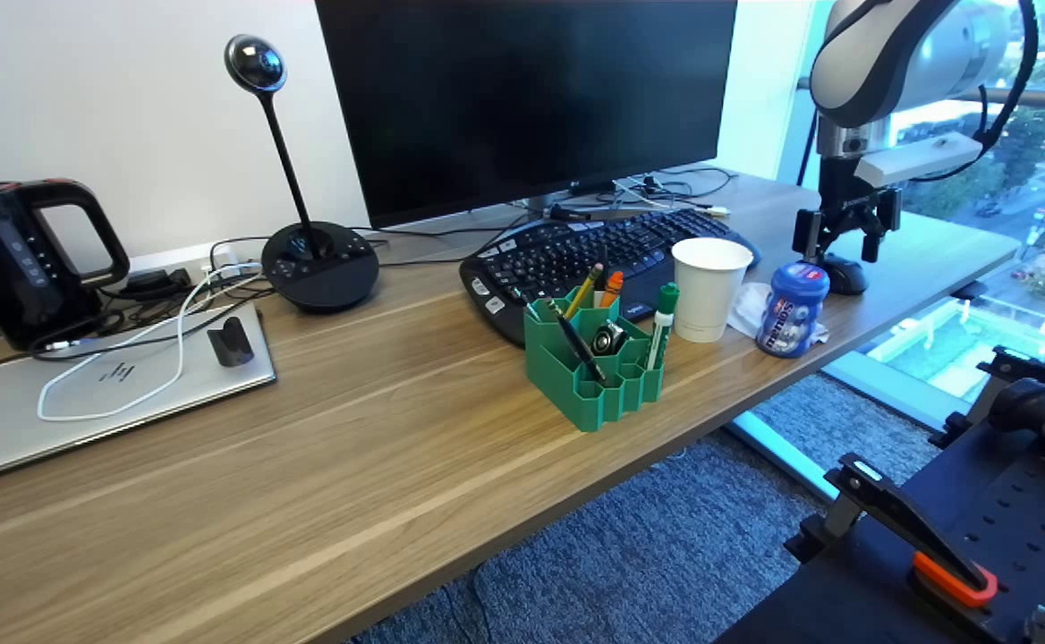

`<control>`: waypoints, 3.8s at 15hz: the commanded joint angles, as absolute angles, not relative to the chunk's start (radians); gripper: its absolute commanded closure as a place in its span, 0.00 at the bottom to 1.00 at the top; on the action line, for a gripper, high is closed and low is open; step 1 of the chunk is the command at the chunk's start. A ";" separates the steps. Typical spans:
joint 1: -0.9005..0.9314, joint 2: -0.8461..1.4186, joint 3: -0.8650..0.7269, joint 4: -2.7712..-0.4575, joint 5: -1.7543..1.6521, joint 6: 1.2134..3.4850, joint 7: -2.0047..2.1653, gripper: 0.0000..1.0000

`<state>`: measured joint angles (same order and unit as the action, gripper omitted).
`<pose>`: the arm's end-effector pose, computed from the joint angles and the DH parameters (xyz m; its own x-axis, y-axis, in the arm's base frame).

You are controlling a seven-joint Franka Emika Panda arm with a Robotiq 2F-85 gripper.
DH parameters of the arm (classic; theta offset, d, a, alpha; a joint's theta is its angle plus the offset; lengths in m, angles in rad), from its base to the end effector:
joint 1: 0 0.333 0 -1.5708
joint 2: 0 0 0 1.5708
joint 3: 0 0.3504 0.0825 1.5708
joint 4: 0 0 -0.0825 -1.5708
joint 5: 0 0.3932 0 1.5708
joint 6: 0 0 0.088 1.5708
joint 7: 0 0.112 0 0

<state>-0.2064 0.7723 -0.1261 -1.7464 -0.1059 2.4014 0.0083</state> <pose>0.6402 -0.2151 0.1373 0.9649 -0.2331 -0.1207 -0.2144 -0.9651 0.1500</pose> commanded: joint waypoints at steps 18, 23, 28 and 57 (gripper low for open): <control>-0.188 0.840 -0.142 -1.644 -0.089 2.346 0.041 0.01; -0.188 0.846 -0.141 -1.639 -0.089 2.348 0.040 0.14; -0.188 0.850 -0.140 -1.634 -0.089 2.347 0.037 0.47; -0.180 0.707 -0.155 -1.732 -0.111 2.332 0.021 0.47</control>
